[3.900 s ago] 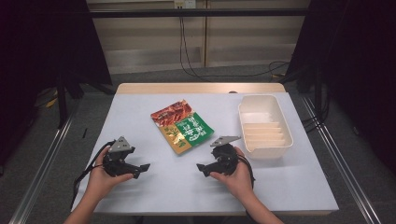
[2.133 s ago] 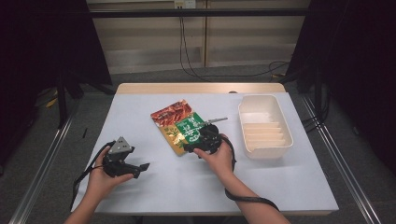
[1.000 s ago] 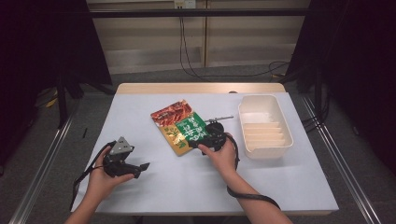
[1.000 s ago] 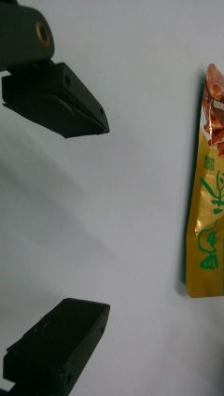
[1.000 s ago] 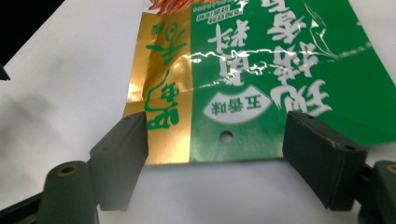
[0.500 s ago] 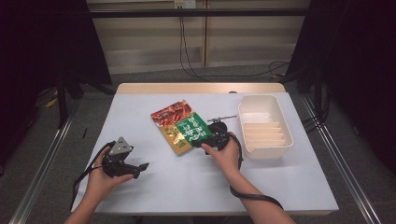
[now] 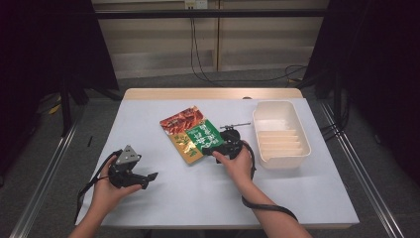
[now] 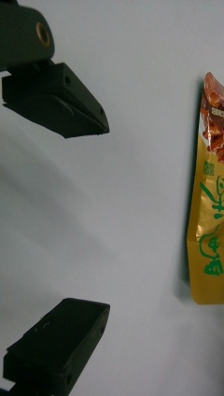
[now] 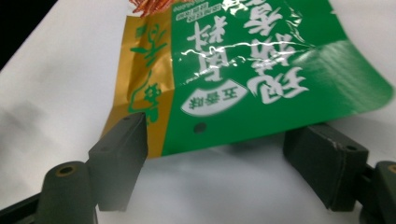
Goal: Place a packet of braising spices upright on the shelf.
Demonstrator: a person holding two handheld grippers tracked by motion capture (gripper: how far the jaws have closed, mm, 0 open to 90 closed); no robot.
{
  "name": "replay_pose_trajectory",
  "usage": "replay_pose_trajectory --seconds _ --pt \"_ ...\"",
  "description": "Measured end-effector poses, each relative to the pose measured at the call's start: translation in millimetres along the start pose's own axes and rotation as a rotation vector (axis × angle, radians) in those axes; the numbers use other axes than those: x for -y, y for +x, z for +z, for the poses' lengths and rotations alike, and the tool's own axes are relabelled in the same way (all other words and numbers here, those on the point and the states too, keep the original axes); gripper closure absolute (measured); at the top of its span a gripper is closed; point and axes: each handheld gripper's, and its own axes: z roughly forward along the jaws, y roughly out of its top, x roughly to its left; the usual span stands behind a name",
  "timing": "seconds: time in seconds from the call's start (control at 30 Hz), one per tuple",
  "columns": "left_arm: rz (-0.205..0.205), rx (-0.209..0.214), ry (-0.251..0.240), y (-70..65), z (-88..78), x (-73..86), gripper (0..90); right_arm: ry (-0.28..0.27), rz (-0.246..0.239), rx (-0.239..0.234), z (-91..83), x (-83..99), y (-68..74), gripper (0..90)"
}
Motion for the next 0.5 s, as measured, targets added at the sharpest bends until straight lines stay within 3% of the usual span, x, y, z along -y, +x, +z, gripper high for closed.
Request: replay_pose_trajectory --seconds 0.27,0.37,0.4,0.5 --pt "-0.005 -0.002 -0.013 0.2 0.5 0.2 11.8 -0.012 0.014 0.004 13.1 -10.9 3.4 32.2" --pt "0.011 -0.009 0.002 0.8 -0.3 -0.1 11.8 0.002 0.010 0.018 15.5 -14.1 4.8 37.9" --pt "0.004 -0.005 0.000 0.3 0.1 0.1 11.8 0.001 0.023 0.013 15.3 -15.9 5.0 44.2" --pt "0.008 -0.007 0.001 0.8 -0.1 0.0 11.8 0.009 0.026 0.004 15.3 -17.1 4.1 51.1"
